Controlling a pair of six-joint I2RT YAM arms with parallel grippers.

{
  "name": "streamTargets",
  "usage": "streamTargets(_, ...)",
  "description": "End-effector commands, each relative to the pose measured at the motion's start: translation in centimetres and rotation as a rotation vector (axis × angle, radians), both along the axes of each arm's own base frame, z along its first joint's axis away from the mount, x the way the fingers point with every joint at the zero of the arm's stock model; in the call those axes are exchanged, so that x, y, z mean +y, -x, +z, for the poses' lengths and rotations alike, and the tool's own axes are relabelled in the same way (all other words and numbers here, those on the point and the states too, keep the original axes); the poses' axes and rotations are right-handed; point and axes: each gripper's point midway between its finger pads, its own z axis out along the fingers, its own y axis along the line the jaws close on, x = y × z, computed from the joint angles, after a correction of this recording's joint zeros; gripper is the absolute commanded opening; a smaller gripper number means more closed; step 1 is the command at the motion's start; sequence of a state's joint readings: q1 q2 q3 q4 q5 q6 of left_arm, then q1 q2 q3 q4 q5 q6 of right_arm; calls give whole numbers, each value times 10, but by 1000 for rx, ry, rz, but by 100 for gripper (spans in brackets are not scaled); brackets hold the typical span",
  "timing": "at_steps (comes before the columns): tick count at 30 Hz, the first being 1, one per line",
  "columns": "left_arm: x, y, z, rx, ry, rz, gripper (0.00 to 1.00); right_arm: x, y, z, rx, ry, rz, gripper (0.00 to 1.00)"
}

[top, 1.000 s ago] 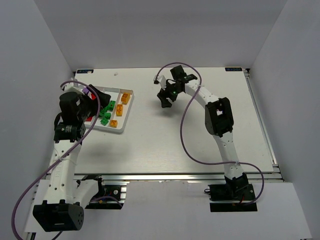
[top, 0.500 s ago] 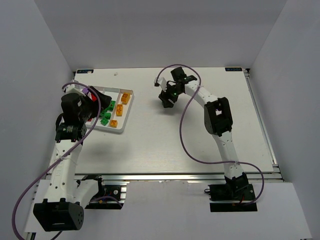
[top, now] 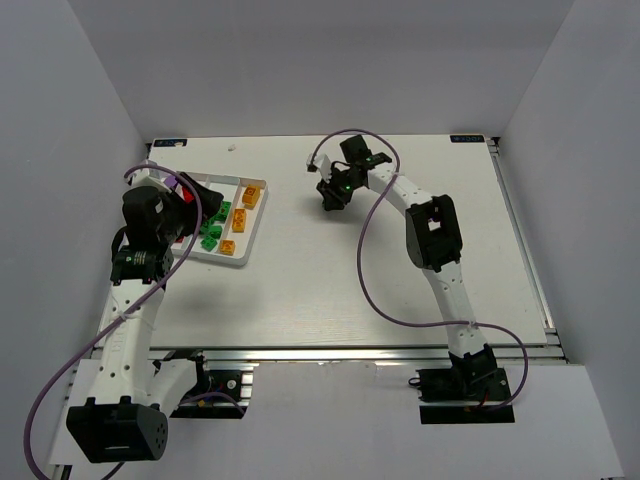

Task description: Sort the legos into containers by color

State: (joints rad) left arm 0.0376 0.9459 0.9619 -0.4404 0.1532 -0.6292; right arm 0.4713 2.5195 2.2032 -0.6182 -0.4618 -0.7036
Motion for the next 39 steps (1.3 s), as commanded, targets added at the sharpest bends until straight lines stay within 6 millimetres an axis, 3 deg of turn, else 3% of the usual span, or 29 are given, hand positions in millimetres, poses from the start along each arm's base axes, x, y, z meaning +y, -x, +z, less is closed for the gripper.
streamTargets(1,1,-3,19,-48,5,4,98,25,4,40,-53,-125,80,10)
streamTargets(3,1,-4,24,-60,7,5,98,43,10,73,-120,-199,120,4)
streamTargets(4,2,-4,26,-64,5,10,98,58,31,74,-92,-238,168,0)
streamTargets(5,2,-4,27,-63,3,12,98,69,39,96,-116,-281,196,0)
streamTargets(6,3,-4,30,-67,2,15,98,79,47,103,-119,-309,218,0)
streamTargets(10,6,-4,32,-70,-3,28,98,150,84,147,-117,-483,258,0)
streamTargets(13,4,-5,34,-74,13,25,98,190,89,163,-149,-567,203,0)
streamTargets(15,2,-6,33,-72,31,20,98,215,82,179,-176,-652,133,0)
streamTargets(17,0,-5,35,-75,42,16,98,242,85,176,-195,-697,93,0)
streamTargets(18,-1,-4,36,-77,43,11,98,251,86,189,-226,-730,92,0)
streamTargets(19,-1,-3,36,-71,42,10,98,265,92,179,-234,-734,81,0)
streamTargets(21,-1,0,36,-67,37,11,98,279,97,189,-299,-798,95,0)
streamTargets(22,-1,2,34,-57,33,10,98,289,101,181,-308,-803,87,0)
streamTargets(25,0,6,34,-46,25,8,98,303,103,180,-360,-838,56,0)
streamTargets(30,0,10,39,-41,3,-3,98,315,99,158,-384,-825,17,0)
streamTargets(33,-1,11,40,-35,-10,-15,98,318,96,157,-417,-829,16,0)
streamTargets(37,-3,12,45,-36,-16,-35,98,321,92,146,-455,-818,6,15)
streamTargets(39,-4,13,45,-34,-22,-42,98,321,92,142,-457,-812,10,18)
